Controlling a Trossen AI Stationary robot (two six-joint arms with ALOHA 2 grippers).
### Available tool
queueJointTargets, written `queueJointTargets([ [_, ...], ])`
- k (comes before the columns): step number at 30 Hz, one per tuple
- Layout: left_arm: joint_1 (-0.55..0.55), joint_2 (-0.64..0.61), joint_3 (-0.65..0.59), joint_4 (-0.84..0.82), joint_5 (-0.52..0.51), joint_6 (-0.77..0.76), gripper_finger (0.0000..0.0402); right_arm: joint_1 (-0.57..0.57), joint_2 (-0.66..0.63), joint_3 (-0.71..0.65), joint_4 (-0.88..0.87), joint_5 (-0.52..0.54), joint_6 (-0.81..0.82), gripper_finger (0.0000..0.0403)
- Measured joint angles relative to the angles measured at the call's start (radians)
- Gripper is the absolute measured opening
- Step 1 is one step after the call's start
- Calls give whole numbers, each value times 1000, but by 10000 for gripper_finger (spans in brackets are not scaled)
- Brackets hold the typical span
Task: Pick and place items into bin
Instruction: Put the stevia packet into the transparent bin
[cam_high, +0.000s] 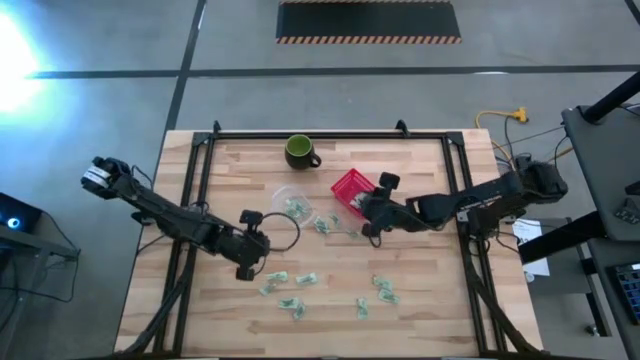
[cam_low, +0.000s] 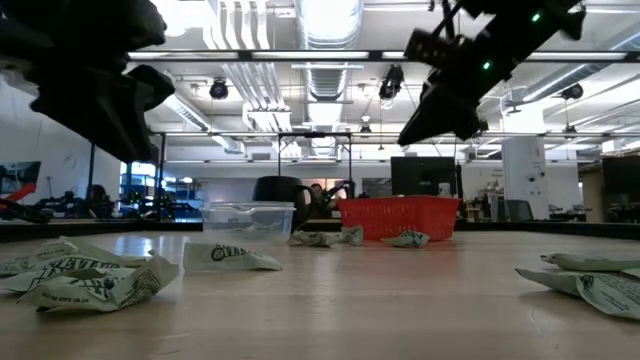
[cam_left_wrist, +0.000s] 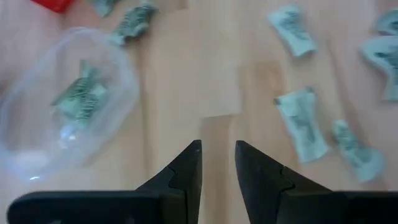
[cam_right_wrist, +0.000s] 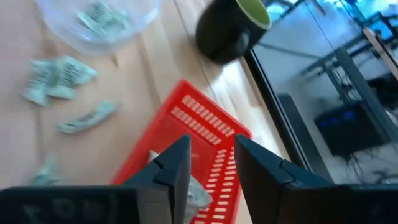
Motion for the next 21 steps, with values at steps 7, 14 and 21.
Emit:
queueJointTargets([
  [7, -90, 113, 7, 180, 44, 17, 80, 86, -84, 0, -15, 1, 17, 99],
  [14, -106, 234, 47, 244, 54, 27, 80, 134, -121, 0, -13, 1, 21, 87],
  [21, -106, 337, 96, 242, 54, 26, 80, 147, -116, 0, -15, 1, 24, 82],
])
